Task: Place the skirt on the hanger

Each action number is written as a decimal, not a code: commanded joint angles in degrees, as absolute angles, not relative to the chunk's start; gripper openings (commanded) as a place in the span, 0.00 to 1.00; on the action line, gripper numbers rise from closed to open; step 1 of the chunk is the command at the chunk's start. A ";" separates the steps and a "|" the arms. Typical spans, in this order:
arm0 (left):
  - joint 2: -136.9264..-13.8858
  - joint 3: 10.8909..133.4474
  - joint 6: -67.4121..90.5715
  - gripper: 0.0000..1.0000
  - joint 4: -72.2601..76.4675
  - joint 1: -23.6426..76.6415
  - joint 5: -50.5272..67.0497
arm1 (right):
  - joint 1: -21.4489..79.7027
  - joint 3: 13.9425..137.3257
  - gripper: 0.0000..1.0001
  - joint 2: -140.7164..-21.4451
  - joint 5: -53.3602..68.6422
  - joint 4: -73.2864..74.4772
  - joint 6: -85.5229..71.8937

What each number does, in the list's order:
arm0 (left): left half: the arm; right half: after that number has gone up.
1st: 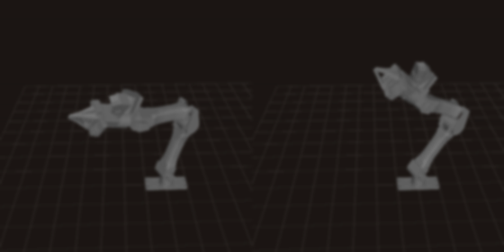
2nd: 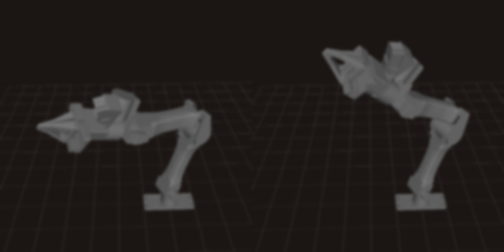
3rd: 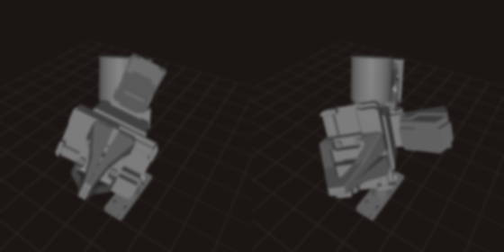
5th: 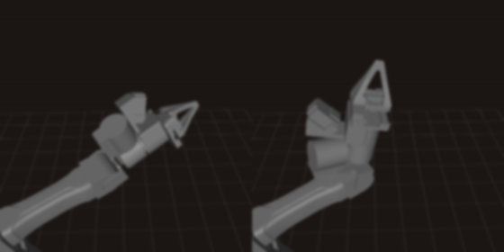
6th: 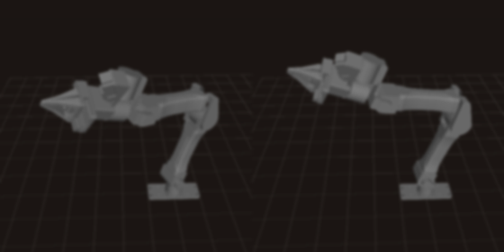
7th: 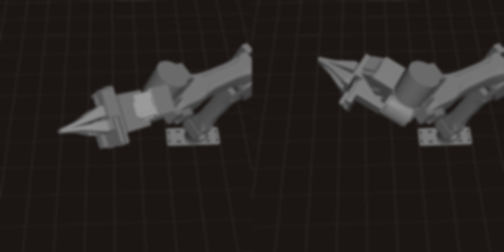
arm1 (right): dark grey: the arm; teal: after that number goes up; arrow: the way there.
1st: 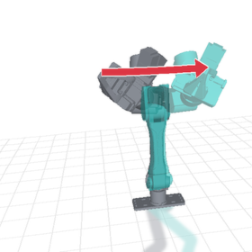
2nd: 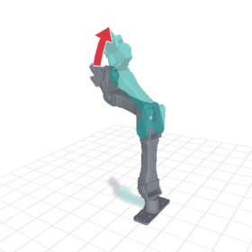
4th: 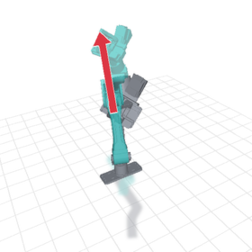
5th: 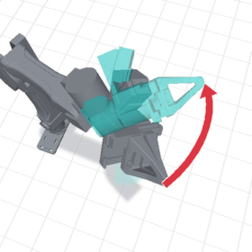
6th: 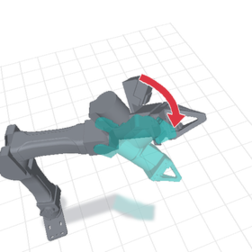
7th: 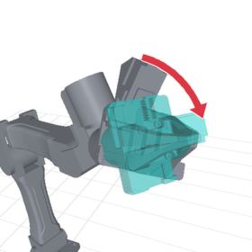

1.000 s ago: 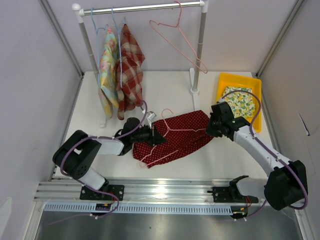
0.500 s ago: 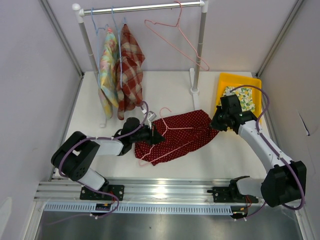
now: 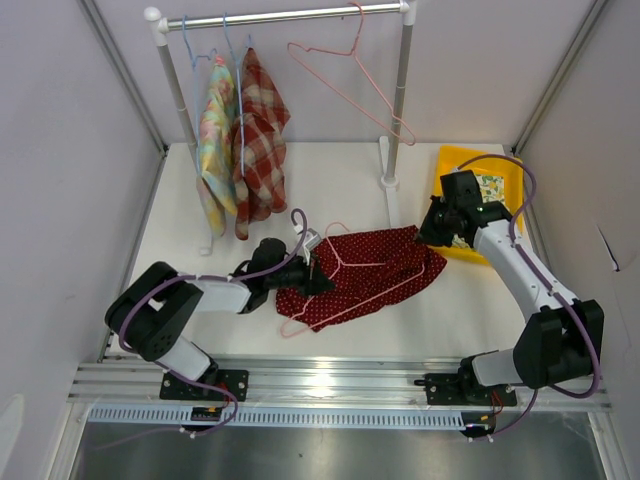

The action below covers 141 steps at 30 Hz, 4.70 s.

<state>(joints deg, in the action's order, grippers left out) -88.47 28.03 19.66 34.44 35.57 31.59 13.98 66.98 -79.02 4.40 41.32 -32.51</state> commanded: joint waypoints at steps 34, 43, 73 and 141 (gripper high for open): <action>-86.40 31.37 13.09 0.00 25.75 38.14 20.13 | 59.73 47.37 0.57 -74.42 -20.21 13.55 -32.53; -87.80 32.87 14.50 0.00 25.40 38.06 22.23 | 74.51 48.60 0.55 -90.16 -29.52 -5.96 -31.03; -86.40 33.05 15.82 0.00 24.87 38.14 24.08 | 78.58 59.32 0.08 -96.86 -41.49 3.34 -29.09; -76.83 42.37 10.54 0.00 9.85 39.02 -1.49 | 87.89 48.52 0.10 -75.06 -17.14 25.58 -39.99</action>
